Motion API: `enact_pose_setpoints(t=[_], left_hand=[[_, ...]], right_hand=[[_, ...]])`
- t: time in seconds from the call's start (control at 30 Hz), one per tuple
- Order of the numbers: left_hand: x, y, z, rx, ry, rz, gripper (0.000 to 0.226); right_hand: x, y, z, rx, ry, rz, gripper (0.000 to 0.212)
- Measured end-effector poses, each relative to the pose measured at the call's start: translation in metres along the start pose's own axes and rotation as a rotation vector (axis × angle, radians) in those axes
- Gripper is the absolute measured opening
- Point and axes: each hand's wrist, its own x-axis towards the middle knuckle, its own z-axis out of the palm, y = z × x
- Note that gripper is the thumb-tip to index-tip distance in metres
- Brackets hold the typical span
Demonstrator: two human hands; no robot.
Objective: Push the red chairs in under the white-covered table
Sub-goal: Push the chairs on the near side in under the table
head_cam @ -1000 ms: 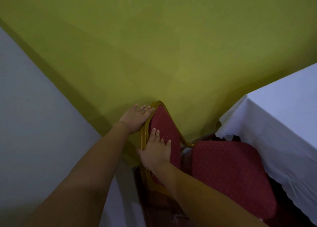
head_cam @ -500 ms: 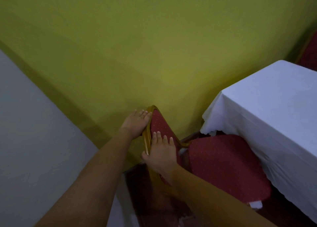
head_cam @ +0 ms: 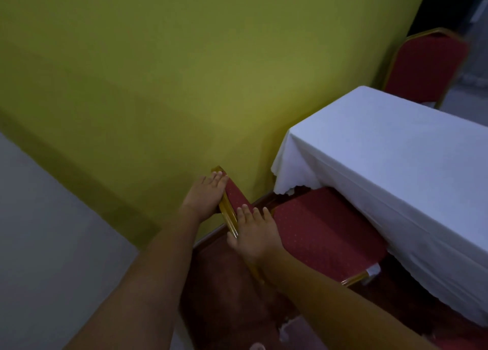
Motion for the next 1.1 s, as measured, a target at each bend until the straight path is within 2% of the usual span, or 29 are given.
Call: enact_pose_setpoints(t=[0.23, 0.33, 0.47, 0.6, 0.7, 0.8, 1.0, 1.1], left_hand=[[-0.022, 0.047, 0.01, -0.1, 0.218, 0.05, 0.07], [-0.03, 0.056, 0.016, -0.143, 0.269, 0.077, 0.073], [-0.035, 0.058, 0.016, -0.167, 0.307, 0.132, 0.071], [-0.031, 0.053, 0.014, -0.202, 0.304, 0.226, 0.068], [-0.027, 0.049, 0.02, -0.297, 0.283, 0.213, 0.062], [-0.018, 0.042, 0.027, -0.34, 0.255, 0.225, 0.069], [0.009, 0.036, 0.029, -0.353, 0.341, 0.216, 0.071], [0.022, 0.04, 0.031, -0.382, 0.384, 0.215, 0.075]], right_hand=[[-0.058, 0.011, 0.008, 0.111, 0.068, 0.181, 0.081], [-0.073, 0.007, 0.008, 0.206, 0.088, 0.229, 0.068], [-0.076, 0.007, 0.012, 0.233, 0.173, 0.261, 0.063], [-0.076, 0.017, 0.015, 0.219, 0.19, 0.215, 0.059], [-0.073, 0.019, 0.017, 0.206, 0.228, 0.151, 0.058], [-0.064, 0.022, 0.017, 0.185, 0.233, 0.134, 0.058], [-0.04, 0.036, 0.015, 0.179, 0.28, 0.117, 0.055], [-0.036, 0.049, 0.008, 0.18, 0.252, 0.086, 0.058]])
